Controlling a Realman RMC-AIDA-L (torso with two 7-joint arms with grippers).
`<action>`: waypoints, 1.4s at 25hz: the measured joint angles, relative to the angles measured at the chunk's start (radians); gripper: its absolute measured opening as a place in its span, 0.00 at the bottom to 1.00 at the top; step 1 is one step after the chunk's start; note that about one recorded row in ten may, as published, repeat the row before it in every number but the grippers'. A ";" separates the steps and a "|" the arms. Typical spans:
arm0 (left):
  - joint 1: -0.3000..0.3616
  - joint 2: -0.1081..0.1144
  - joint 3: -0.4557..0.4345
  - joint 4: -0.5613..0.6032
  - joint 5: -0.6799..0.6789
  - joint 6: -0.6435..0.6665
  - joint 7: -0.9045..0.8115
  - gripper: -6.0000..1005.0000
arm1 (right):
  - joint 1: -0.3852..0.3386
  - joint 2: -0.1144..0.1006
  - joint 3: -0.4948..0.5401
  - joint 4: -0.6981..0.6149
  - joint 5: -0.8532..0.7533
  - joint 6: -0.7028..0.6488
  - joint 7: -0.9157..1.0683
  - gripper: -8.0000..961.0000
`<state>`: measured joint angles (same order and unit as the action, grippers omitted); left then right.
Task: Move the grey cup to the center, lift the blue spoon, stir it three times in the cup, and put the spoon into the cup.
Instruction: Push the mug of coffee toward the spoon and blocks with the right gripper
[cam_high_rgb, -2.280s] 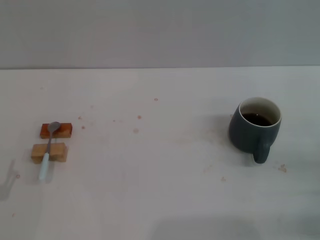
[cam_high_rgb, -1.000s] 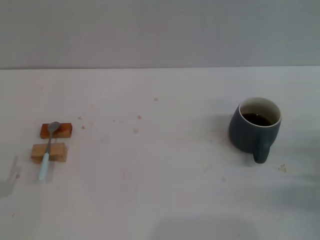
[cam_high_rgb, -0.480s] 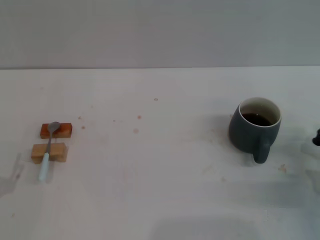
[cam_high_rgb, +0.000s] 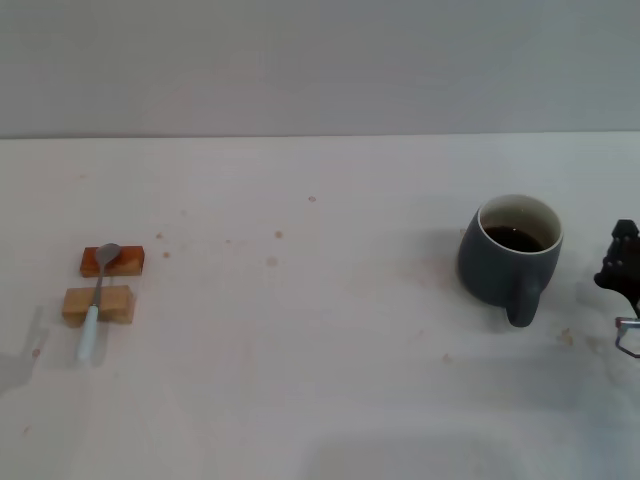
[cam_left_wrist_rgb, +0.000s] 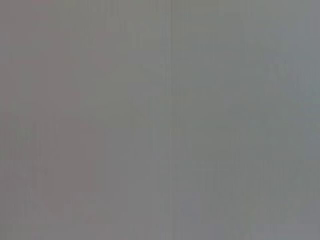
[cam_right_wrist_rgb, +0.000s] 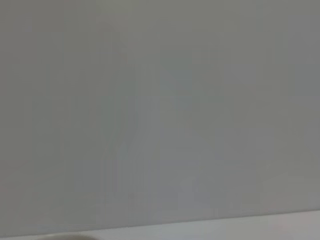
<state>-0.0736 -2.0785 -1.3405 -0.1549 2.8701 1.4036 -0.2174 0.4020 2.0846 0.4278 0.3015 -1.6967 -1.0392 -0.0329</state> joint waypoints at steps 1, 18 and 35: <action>0.000 0.000 0.000 0.000 0.000 0.000 -0.004 0.81 | 0.005 0.001 -0.009 0.001 0.000 0.003 0.000 0.01; -0.008 0.000 0.000 0.000 0.000 0.001 -0.005 0.81 | 0.021 0.002 -0.055 0.030 0.000 0.042 0.002 0.01; -0.008 0.000 0.000 0.000 0.000 0.002 -0.005 0.80 | 0.050 0.003 -0.123 0.062 0.000 0.069 0.002 0.01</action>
<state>-0.0813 -2.0785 -1.3407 -0.1549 2.8701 1.4051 -0.2225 0.4517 2.0873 0.3046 0.3635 -1.6964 -0.9705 -0.0306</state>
